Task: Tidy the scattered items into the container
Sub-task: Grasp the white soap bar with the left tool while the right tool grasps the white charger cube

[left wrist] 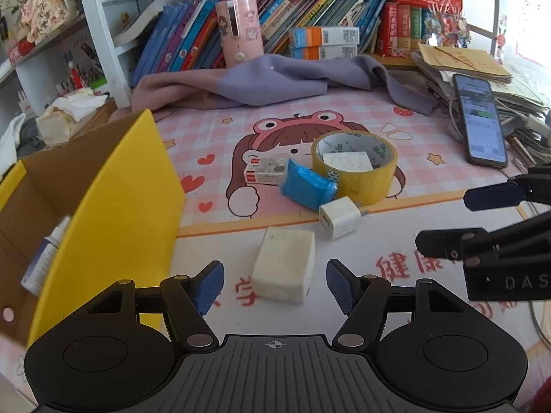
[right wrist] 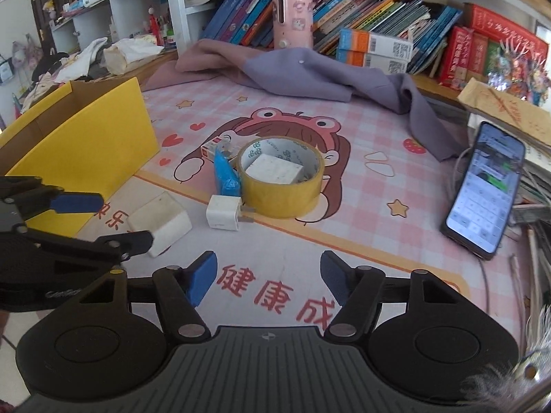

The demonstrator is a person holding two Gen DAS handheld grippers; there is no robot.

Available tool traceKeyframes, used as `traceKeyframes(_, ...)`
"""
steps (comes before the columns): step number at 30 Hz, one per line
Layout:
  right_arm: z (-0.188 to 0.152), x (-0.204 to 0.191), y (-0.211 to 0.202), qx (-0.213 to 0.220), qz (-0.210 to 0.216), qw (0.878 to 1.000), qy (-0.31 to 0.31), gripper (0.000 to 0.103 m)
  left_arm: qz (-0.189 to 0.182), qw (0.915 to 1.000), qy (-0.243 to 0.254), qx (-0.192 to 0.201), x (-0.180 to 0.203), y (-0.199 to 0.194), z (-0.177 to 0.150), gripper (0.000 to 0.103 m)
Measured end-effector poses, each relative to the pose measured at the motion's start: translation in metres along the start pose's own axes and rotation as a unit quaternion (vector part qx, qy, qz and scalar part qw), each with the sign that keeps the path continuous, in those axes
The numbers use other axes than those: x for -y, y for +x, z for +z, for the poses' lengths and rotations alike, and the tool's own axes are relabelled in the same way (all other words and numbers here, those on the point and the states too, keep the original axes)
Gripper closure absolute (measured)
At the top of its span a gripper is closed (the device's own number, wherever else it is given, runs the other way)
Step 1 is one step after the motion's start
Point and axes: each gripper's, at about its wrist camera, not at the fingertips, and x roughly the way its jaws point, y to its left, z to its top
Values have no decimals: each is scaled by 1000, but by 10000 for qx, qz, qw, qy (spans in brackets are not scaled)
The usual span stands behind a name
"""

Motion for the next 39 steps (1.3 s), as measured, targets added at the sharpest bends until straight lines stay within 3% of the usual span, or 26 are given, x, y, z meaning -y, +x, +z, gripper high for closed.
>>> traceKeyframes(7,10,6,20,-152,238,9996,61,39,-13,9996,52,-264,1,30,6,46)
traceKeyframes(10,14,6,29,-205,329,9992,98,39,-193,9988,-43,-445,-2,42,6,54)
traceKeyframes(13,17,4,39,-261,430,9986,131,39,-389,9978,-312,-436,-11,43,4,61)
traceKeyframes(17,20,-1,53,-312,501,9982,67,39,-255,9977,-371,-513,-17,35,3,69)
traceKeyframes(27,26,-26,81,-252,379,9987,-247,39,-146,9989,-352,-273,-27,-13,3,70)
traceKeyframes(36,25,-34,88,-96,196,9996,-173,40,-163,9990,-356,-210,-26,-34,-4,71)
traceKeyframes(39,25,-35,88,-49,68,9999,-148,48,-166,9989,-393,-178,-27,-40,-7,71)
